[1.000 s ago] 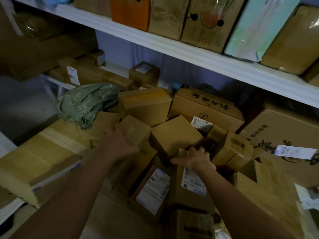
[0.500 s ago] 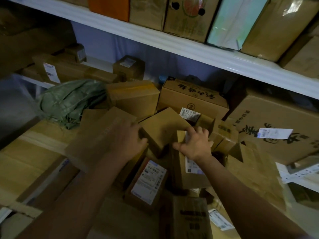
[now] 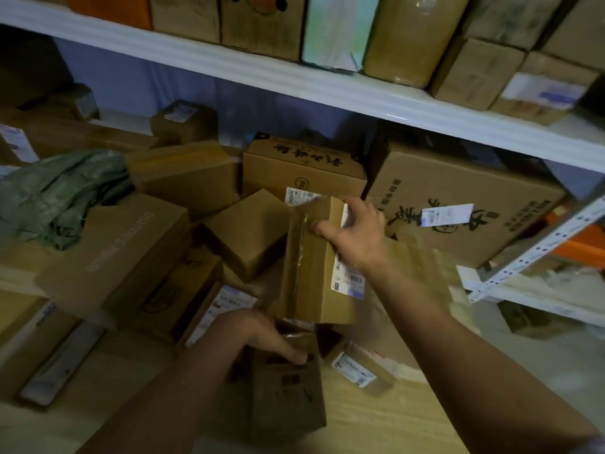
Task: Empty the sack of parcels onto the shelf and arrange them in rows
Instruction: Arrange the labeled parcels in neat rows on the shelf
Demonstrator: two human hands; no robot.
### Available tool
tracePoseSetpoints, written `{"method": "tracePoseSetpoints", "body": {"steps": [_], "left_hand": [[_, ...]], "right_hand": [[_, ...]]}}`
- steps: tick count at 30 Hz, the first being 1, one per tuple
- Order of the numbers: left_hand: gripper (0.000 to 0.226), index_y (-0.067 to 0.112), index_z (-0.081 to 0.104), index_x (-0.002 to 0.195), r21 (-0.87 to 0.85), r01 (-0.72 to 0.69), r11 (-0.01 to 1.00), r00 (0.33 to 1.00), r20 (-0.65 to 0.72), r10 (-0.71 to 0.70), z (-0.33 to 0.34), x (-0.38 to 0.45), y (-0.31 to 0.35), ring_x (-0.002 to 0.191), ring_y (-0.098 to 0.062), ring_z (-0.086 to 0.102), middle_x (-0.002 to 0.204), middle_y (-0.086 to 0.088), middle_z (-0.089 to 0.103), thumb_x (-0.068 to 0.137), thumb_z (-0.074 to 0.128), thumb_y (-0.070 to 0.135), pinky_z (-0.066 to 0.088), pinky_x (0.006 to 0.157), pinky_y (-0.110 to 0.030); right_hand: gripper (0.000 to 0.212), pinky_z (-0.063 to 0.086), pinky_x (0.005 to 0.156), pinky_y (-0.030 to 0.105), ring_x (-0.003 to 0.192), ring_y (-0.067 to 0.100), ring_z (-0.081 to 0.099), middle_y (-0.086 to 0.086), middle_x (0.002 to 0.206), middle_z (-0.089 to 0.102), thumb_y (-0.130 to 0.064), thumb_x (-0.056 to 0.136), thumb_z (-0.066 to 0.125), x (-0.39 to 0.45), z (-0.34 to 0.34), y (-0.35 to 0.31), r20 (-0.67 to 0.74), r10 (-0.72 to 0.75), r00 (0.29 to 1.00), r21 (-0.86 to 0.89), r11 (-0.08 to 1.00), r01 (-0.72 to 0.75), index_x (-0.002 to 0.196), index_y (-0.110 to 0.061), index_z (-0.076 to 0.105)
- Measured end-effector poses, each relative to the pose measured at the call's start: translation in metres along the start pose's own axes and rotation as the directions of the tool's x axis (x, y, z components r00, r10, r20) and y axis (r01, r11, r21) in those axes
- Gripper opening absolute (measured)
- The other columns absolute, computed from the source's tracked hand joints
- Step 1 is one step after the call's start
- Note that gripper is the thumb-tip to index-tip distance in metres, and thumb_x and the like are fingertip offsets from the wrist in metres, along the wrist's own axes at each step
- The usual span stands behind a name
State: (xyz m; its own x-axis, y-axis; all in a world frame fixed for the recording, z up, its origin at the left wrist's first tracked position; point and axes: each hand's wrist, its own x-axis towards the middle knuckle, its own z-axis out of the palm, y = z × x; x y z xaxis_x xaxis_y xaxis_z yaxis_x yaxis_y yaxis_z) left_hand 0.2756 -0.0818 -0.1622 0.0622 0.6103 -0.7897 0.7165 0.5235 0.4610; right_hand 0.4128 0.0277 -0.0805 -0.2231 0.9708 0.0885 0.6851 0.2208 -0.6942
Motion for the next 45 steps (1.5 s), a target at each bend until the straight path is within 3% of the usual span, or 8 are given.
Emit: {"method": "tracePoseSetpoints", "body": {"steps": [7,12,17,23,28,33,40,45], "left_hand": [[0.023,0.036,0.055,0.103,-0.317,-0.030,0.948,0.995,0.078,0.058,0.011,-0.017,-0.018,0.112,-0.020,0.056,0.116,0.005,0.058,0.083,0.067,0.035,0.052,0.093,-0.039],[0.051,0.021,0.049,0.132,-0.541,-0.092,0.836,0.995,-0.072,0.063,0.018,-0.026,-0.055,0.119,-0.025,0.049,0.131,-0.001,0.049,0.085,0.064,0.010,0.042,0.104,-0.042],[0.044,0.024,0.068,0.102,-0.789,-0.188,0.585,0.982,-0.146,0.119,0.044,-0.022,-0.073,0.121,-0.034,0.051,0.132,-0.013,0.054,0.076,0.062,-0.011,0.042,0.104,-0.052],[0.033,0.017,0.060,0.121,-0.432,-0.230,0.872,0.913,-0.406,0.040,0.059,-0.022,-0.055,0.115,-0.027,0.051,0.129,-0.009,0.054,0.094,0.046,0.004,0.048,0.097,-0.044],[0.020,0.017,0.062,0.107,-0.535,-0.246,0.808,0.922,-0.388,0.023,0.066,-0.021,-0.029,0.112,-0.026,0.055,0.117,-0.007,0.062,0.096,0.046,0.023,0.043,0.089,-0.034],[0.006,0.026,0.065,0.091,-0.196,-0.216,0.957,0.935,-0.325,0.144,0.070,-0.001,-0.030,0.099,-0.015,0.061,0.100,0.003,0.067,0.085,0.064,0.025,0.048,0.096,-0.042],[0.024,0.015,0.059,0.117,-0.186,-0.388,0.903,0.807,-0.542,0.236,0.052,0.006,0.035,0.098,-0.016,0.056,0.113,-0.005,0.062,0.097,0.045,0.020,0.044,0.073,-0.021],[0.061,0.018,0.026,0.147,-0.284,-0.508,0.813,0.784,-0.545,0.299,0.056,0.021,0.098,0.135,-0.023,0.039,0.149,-0.006,0.038,0.093,0.055,0.020,0.036,0.110,-0.040]], "right_hand": [[0.061,0.037,0.102,0.051,0.119,0.020,0.036,-0.006,0.115,0.045,-0.050,0.070,0.070,-0.027,-0.020,0.021,0.066,-0.006,0.998,0.109,0.994,-0.001,0.124,-0.033,0.049],[0.070,0.037,0.101,0.055,0.125,0.023,0.034,-0.001,0.128,0.046,-0.058,0.064,0.066,-0.049,-0.015,0.031,0.113,-0.015,0.993,0.018,1.000,0.013,0.127,-0.033,0.049],[0.072,0.037,0.101,0.054,0.127,0.023,0.032,-0.002,0.127,0.045,-0.058,0.067,0.066,-0.069,-0.003,0.037,0.199,-0.009,0.980,-0.120,0.992,0.033,0.131,-0.034,0.045],[0.074,0.032,0.104,0.056,0.130,0.024,0.029,-0.002,0.133,0.042,-0.061,0.068,0.065,-0.087,0.011,0.039,0.273,0.022,0.962,-0.265,0.963,0.053,0.134,-0.034,0.042],[0.073,0.034,0.102,0.053,0.128,0.024,0.030,-0.003,0.131,0.043,-0.060,0.067,0.066,-0.089,0.011,0.038,0.240,0.038,0.970,-0.243,0.970,0.021,0.132,-0.034,0.046],[0.066,0.037,0.100,0.049,0.120,0.019,0.034,-0.005,0.120,0.046,-0.054,0.069,0.069,-0.089,-0.003,0.040,0.153,-0.006,0.988,-0.047,0.999,0.013,0.128,-0.034,0.049],[0.066,0.050,0.090,0.049,0.109,0.026,0.058,-0.003,0.111,0.063,-0.069,0.051,0.071,-0.066,-0.052,0.070,-0.089,0.163,0.983,0.280,0.951,-0.132,0.111,-0.047,0.055],[0.069,0.046,0.095,0.047,0.110,0.024,0.052,0.000,0.110,0.060,-0.069,0.058,0.060,-0.059,-0.109,0.100,-0.249,0.311,0.917,0.197,0.944,-0.266,0.117,-0.034,0.057]]}}
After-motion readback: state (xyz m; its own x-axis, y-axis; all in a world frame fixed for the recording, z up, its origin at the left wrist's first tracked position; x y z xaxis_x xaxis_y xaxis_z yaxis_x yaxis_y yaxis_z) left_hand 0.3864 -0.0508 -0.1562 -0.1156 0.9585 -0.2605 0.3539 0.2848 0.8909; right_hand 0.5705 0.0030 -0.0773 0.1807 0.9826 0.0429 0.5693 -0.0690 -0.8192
